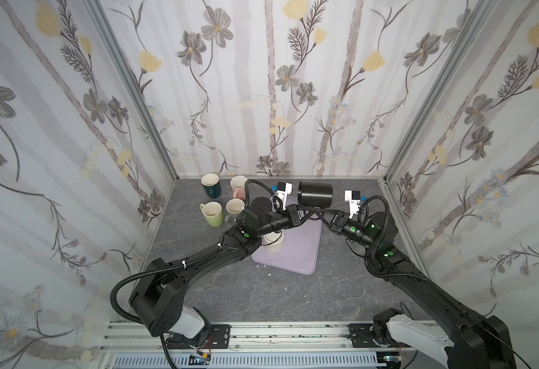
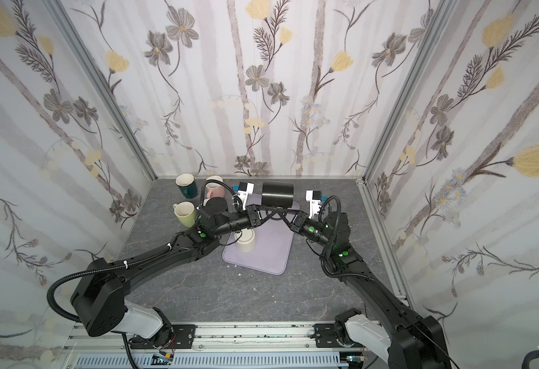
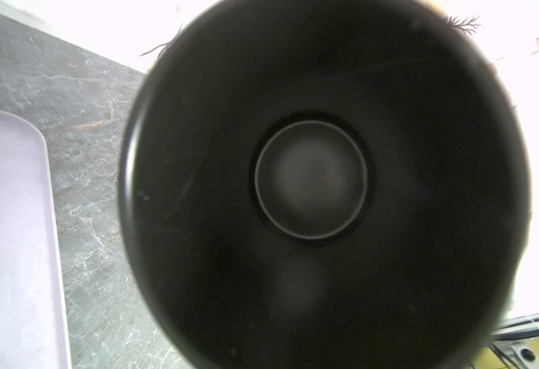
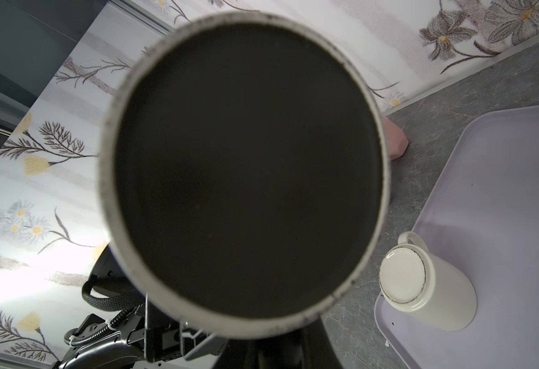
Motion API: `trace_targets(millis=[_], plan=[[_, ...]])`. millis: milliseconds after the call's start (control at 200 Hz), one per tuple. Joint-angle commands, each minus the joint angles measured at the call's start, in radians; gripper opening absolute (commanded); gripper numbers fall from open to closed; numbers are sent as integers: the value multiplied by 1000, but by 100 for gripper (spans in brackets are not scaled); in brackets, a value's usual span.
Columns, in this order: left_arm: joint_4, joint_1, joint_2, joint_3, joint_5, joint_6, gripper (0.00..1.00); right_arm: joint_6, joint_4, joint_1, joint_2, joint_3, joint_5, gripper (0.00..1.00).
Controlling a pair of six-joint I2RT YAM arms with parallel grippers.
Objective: Turn the mug right side up
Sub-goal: Place the mug at the middle-left of the table.
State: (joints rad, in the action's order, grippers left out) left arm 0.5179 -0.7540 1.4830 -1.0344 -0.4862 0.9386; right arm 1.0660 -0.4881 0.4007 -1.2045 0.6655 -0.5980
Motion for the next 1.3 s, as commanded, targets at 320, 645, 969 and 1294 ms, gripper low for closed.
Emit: trace_targets(millis=[320,645,969,1294], plan=[[-82,-30,-29,-56,66,-51,0,-123,62,9,72,29,-21,0],[-118,-37,-38,-64,85,-89,0,-138,98,10,112,31,6,19],[-334,-89,-73,-122,236,-273,0,-194,254,24,119,123,81,31],[-436,-90,-72,-134,321,-358,0,-227,307,40,137,150,136,48]])
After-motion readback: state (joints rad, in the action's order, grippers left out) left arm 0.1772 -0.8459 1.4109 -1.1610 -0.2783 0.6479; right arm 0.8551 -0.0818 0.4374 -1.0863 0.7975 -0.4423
